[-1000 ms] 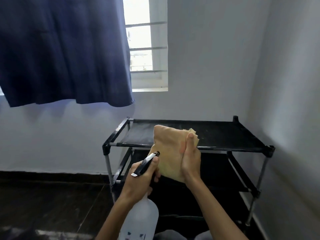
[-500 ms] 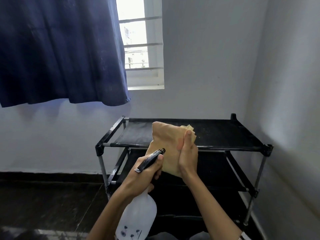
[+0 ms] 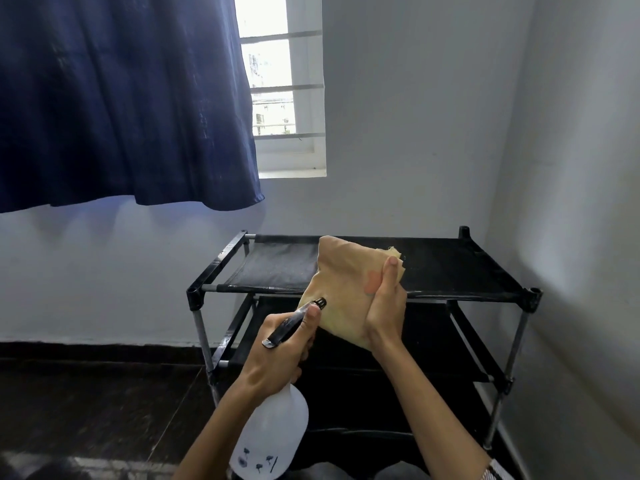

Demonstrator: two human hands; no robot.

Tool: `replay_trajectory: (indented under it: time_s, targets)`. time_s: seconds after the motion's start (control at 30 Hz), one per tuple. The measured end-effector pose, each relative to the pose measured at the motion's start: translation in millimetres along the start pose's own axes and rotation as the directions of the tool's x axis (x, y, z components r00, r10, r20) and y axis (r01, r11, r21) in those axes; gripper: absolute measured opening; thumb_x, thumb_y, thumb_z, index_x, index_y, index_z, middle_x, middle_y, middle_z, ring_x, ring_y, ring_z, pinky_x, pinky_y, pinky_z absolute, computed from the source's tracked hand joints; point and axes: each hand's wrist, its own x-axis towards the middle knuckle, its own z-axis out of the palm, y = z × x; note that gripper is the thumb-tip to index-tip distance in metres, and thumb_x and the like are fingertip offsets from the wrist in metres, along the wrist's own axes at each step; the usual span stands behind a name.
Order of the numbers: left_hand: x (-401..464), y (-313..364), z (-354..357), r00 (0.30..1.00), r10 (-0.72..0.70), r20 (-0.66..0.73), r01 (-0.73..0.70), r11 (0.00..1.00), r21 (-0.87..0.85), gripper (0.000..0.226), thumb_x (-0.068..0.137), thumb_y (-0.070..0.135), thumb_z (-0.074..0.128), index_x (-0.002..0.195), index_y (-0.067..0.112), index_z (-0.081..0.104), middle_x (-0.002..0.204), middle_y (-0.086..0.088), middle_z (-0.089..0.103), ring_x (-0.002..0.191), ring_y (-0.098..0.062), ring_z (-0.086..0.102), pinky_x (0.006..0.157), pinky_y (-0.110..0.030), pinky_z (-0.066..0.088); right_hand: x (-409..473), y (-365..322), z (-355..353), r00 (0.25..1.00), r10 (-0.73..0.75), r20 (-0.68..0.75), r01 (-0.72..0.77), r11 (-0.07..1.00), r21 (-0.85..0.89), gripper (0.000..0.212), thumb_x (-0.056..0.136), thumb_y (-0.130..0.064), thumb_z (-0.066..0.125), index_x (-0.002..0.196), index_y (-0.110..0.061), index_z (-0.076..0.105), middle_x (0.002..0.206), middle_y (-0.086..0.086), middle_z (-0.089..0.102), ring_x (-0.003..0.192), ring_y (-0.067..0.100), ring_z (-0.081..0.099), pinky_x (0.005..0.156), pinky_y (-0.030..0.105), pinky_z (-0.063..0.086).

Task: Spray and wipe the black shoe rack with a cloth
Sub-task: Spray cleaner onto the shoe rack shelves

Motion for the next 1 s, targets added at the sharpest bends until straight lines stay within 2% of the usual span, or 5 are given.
replay_trajectory:
  time_s: [0.2,0.43,0.63,0.77,1.0]
  targets:
    - [-0.5,-5.3,-12.3,0.992,-0.075,0.098,0.074,0.997,0.009,0.054,0.082,0.063,0.047,0.072,0.012,0.062,0.064,-0.005,0.061,0.058,-0.017,0.056,0.043,-0.021,0.039,4.5,-0.6,-2.7,1.0,-0.022,-0.013,0.022,1.0,0.0,0.063,0.076,-0.081,0.028,0.079,-0.029,0.063,0.082,-0.002,0.069,0.08,0.018,0.066,0.078,0.039,0.055]
    - [1.3,-8.9,-11.9,0.993,-0.116,0.033,0.114,0.993,0.038,0.051,0.074,0.067,0.051,0.06,0.018,0.055,0.051,0.001,0.047,0.045,-0.012,0.042,0.04,-0.024,0.034,4.5,0.3,2.5,1.0,-0.021,-0.001,0.021,1.0,0.02,0.057,0.081,-0.077,0.03,0.075,-0.031,0.063,0.078,-0.003,0.069,0.077,0.017,0.067,0.077,0.041,0.056]
    - [-2.6,-6.6,-8.0,0.967,-0.106,0.234,0.087,0.992,0.09,0.049,0.086,0.059,0.045,0.076,0.012,0.056,0.063,0.0,0.055,0.06,-0.012,0.05,0.044,-0.02,0.037,5.5,1.2,3.7,0.999,-0.041,-0.022,0.042,0.999,0.027,0.06,0.082,-0.075,0.031,0.07,-0.027,0.064,0.069,-0.006,0.069,0.071,0.015,0.067,0.07,0.037,0.056]
    - [-0.3,-9.1,9.2,0.974,-0.106,0.199,0.096,0.994,0.06,0.044,0.078,0.062,0.052,0.065,0.02,0.047,0.056,0.001,0.04,0.048,-0.011,0.037,0.04,-0.022,0.031,5.3,1.2,3.1,0.998,-0.049,-0.031,0.05,0.998,0.031,0.058,0.083,-0.074,0.031,0.073,-0.027,0.064,0.074,-0.003,0.069,0.073,0.018,0.068,0.07,0.037,0.056]
    - [6.0,-5.7,0.4,0.998,-0.045,0.036,0.042,0.996,0.075,0.054,0.081,0.063,0.045,0.074,0.012,0.059,0.061,0.001,0.058,0.057,-0.011,0.052,0.044,-0.016,0.038,8.4,0.4,-6.2,0.996,-0.07,-0.047,0.07,0.998,-0.005,0.063,0.078,-0.079,0.028,0.084,-0.027,0.064,0.085,0.001,0.07,0.082,0.02,0.067,0.08,0.044,0.055]
